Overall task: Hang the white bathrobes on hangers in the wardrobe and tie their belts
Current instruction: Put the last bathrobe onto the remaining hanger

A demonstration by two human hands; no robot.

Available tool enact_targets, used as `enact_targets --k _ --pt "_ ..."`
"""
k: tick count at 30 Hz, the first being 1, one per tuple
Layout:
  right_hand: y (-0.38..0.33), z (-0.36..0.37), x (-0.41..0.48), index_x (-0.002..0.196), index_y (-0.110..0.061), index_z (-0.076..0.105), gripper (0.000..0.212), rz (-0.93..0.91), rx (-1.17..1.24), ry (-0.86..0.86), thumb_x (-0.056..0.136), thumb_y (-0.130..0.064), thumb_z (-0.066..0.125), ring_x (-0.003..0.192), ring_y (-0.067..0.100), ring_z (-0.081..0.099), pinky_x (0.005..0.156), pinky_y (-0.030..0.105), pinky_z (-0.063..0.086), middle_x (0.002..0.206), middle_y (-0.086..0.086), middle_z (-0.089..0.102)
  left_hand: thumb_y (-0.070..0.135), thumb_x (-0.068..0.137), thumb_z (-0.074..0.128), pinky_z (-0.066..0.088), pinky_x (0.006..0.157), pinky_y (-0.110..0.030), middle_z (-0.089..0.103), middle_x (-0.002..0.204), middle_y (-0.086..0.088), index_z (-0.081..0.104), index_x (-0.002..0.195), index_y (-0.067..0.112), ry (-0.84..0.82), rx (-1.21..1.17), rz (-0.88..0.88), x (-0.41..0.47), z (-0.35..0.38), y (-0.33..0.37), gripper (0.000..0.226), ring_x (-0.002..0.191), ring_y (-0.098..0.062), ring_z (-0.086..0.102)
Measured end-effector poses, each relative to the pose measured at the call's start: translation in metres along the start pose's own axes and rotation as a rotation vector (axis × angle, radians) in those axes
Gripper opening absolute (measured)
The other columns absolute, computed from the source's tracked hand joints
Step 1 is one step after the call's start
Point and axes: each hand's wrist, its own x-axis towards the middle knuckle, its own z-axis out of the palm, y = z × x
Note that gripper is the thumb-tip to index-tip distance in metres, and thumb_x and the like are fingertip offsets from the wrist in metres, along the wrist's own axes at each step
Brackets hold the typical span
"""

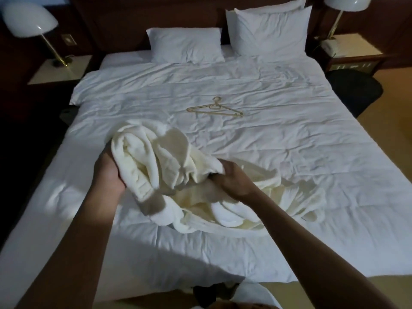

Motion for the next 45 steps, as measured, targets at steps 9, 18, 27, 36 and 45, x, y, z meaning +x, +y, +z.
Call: enact_targets --k 9,18,27,36,45 --pt "0.034 -0.083 0.07 0.105 -0.019 0.07 0.031 0.118 -0.308 0.453 0.077 -0.007 0.062 0.095 0.033 0.066 0.07 0.032 0.045 0.096 0.01 0.073 0.035 0.098 0.059 0.053 0.091 -0.041 0.07 0.113 -0.011 0.069 0.114 0.015 0.105 0.29 0.152 0.043 0.009 -0.027 0.027 0.102 -0.028 0.066" --pt "0.091 -0.152 0.087 0.117 -0.021 0.07 0.033 0.27 -0.365 0.215 0.084 -0.025 0.076 0.102 0.033 0.065 0.078 0.03 0.043 0.101 0.008 0.071 0.022 0.082 0.065 0.051 0.093 -0.042 0.072 0.112 -0.012 0.067 0.11 0.015 0.128 0.637 0.029 0.054 0.032 -0.087 0.028 0.107 -0.033 0.066" --pt "0.026 -0.139 0.075 0.092 -0.018 0.075 0.018 -0.015 0.16 0.008 0.081 -0.022 0.062 0.082 0.014 0.068 0.074 0.044 0.055 0.091 0.009 0.075 0.079 0.049 0.082 0.049 0.101 -0.029 0.053 0.141 0.008 0.035 0.152 0.029 -0.546 1.015 0.23 -0.062 0.174 -0.141 0.124 0.121 -0.009 0.058" --pt "0.09 -0.15 0.048 0.155 -0.037 0.032 0.096 0.017 -0.125 -0.129 0.077 -0.023 0.086 0.142 0.018 0.044 0.106 0.033 0.045 0.154 -0.003 0.046 0.034 0.087 0.076 0.056 0.088 -0.038 0.076 0.106 -0.008 0.072 0.105 0.014 -0.116 0.322 0.006 -0.037 0.207 -0.077 0.027 0.104 -0.029 0.071" --pt "0.111 -0.124 0.057 0.109 -0.015 0.058 0.042 0.211 -0.356 0.241 0.083 -0.048 0.065 0.102 0.039 0.065 0.081 0.042 0.051 0.103 0.01 0.072 0.023 0.101 0.06 0.052 0.103 -0.042 0.072 0.125 -0.009 0.064 0.13 0.013 -0.42 -0.294 0.048 -0.061 0.225 0.031 0.031 0.119 -0.024 0.067"
